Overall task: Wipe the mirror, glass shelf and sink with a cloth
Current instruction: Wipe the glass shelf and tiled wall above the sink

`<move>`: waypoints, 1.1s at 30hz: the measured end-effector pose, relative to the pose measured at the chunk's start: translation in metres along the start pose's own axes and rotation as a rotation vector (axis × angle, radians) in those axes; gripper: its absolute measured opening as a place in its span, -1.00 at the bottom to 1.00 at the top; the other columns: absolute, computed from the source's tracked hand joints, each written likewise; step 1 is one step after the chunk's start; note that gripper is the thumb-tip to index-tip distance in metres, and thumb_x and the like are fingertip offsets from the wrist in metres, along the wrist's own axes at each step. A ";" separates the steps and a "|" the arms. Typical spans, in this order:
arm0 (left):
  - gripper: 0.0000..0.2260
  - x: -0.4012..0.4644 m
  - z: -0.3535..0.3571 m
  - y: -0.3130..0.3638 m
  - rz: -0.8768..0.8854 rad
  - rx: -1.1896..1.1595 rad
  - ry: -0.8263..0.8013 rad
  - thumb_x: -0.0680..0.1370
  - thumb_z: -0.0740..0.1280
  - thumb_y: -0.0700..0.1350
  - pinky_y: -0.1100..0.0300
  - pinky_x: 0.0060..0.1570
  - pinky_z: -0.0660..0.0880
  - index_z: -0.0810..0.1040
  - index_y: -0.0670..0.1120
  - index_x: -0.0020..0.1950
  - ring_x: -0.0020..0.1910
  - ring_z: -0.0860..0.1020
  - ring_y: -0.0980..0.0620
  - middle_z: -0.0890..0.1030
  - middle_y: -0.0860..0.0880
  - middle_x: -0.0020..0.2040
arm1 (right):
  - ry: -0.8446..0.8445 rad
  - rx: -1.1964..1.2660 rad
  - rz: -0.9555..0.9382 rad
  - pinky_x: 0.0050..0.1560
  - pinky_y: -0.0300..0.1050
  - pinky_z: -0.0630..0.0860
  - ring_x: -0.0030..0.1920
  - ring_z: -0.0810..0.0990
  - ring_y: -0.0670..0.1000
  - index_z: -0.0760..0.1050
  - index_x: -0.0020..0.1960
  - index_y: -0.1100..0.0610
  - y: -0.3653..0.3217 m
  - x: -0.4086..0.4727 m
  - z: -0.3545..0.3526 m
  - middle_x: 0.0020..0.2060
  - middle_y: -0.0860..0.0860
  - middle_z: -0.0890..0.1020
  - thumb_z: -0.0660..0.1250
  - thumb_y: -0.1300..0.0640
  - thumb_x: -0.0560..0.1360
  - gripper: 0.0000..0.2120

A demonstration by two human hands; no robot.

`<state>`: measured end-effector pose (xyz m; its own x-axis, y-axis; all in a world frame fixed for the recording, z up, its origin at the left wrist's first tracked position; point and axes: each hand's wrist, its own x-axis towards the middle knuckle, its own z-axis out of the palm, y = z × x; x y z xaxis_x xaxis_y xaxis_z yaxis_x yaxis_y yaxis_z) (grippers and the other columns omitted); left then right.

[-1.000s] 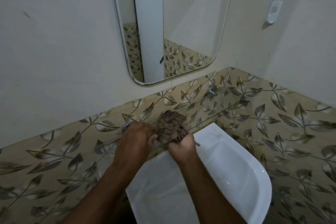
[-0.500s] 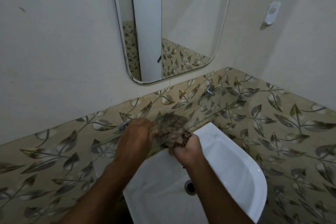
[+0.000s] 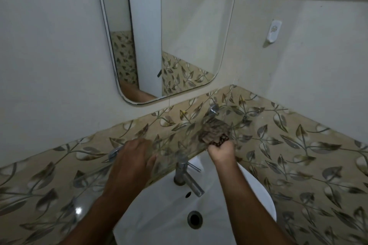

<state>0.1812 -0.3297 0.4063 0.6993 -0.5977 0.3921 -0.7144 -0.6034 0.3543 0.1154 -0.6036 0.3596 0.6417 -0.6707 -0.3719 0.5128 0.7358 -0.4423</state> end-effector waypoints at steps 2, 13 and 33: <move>-0.63 0.003 0.001 -0.001 -0.015 0.012 0.004 0.53 0.40 -0.01 -0.04 0.17 0.46 0.55 -0.16 0.27 0.18 0.52 -0.15 0.60 -0.15 0.19 | 0.011 -0.018 0.059 0.51 0.13 0.18 0.41 0.36 0.22 0.39 0.39 0.26 0.017 -0.003 -0.002 0.38 0.24 0.44 0.06 0.14 0.63 -0.60; -0.60 0.022 0.004 0.004 -0.006 -0.007 -0.016 0.54 0.28 0.06 -0.06 0.18 0.45 0.56 -0.15 0.26 0.22 0.50 -0.16 0.60 -0.16 0.20 | 0.054 0.091 -0.056 0.50 0.06 0.20 0.44 0.35 0.18 0.31 0.49 0.21 -0.043 0.052 -0.002 0.46 0.18 0.37 -0.08 0.12 0.68 -0.55; -0.61 0.018 -0.001 -0.023 0.002 0.025 -0.044 0.54 0.19 0.09 0.00 0.11 0.48 0.58 -0.11 0.20 0.11 0.51 -0.14 0.60 -0.11 0.12 | -0.130 0.116 0.130 -0.18 -0.04 0.67 0.07 0.65 0.12 0.66 0.10 0.20 0.044 -0.058 -0.014 0.14 0.16 0.65 0.14 0.16 0.61 -0.68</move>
<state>0.2101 -0.3260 0.4057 0.6989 -0.6208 0.3552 -0.7151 -0.6149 0.3323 0.0930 -0.5337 0.3497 0.7710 -0.5575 -0.3077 0.4783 0.8260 -0.2982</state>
